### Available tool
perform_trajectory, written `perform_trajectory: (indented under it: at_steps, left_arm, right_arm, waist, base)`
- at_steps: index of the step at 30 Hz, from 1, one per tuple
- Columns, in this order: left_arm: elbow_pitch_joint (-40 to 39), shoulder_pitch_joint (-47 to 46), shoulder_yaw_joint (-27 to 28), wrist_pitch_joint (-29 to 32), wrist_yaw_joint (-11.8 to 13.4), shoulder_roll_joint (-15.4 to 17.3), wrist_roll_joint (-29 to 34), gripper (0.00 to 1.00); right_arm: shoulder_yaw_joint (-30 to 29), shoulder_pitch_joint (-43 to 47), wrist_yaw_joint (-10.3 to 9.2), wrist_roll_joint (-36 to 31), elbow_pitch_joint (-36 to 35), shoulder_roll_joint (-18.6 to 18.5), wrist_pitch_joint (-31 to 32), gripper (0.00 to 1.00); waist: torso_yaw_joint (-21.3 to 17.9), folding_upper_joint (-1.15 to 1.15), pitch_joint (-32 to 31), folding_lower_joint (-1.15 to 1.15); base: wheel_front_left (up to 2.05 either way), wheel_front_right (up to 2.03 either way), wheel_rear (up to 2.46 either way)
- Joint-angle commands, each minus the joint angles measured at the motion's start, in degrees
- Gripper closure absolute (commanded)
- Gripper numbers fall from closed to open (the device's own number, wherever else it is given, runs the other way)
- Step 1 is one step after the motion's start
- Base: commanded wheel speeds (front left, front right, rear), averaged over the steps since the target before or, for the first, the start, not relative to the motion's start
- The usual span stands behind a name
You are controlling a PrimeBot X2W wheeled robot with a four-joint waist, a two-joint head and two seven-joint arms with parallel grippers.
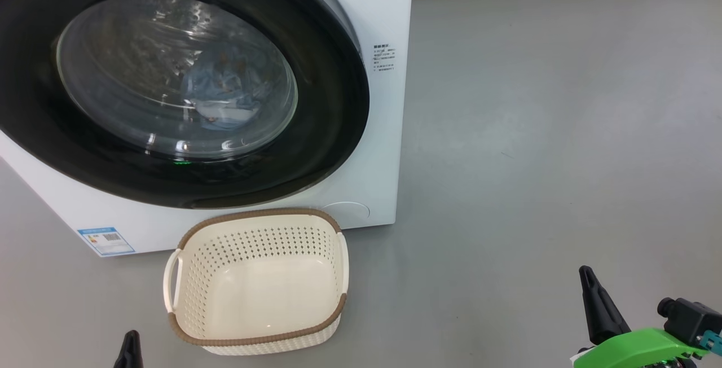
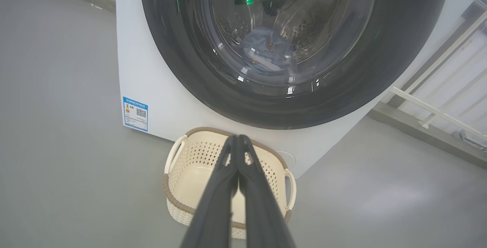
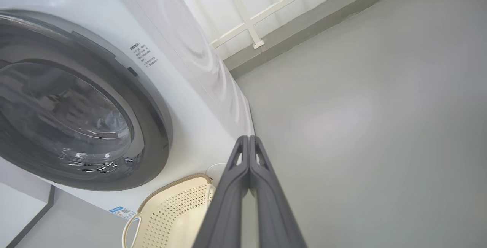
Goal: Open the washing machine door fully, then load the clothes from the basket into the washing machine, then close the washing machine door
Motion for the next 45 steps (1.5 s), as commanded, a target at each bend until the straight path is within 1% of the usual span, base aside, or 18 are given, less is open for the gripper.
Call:
perform_trajectory:
  at_steps: [1, 45]
  left_arm:
    - [-1.7, -1.6, 0.9, 0.2, 0.3, 0.6, -1.1, 1.0]
    - [-3.7, -5.2, 2.2, 7.5, 1.0, -1.4, -25.8, 1.0]
  right_arm:
    - [-0.6, -2.0, 0.0, 1.5, -1.6, -0.5, 0.2, 1.0]
    - [-3.5, -4.1, 0.0, 24.7, -3.0, 0.6, 7.1, 1.0]
  waist:
    - [0.0, 0.0, 0.0, -0.01]
    - [1.8, 0.0, -0.7, -0.01]
  base:
    - [0.0, 0.0, 0.0]
    - [0.0, 0.0, 0.0]
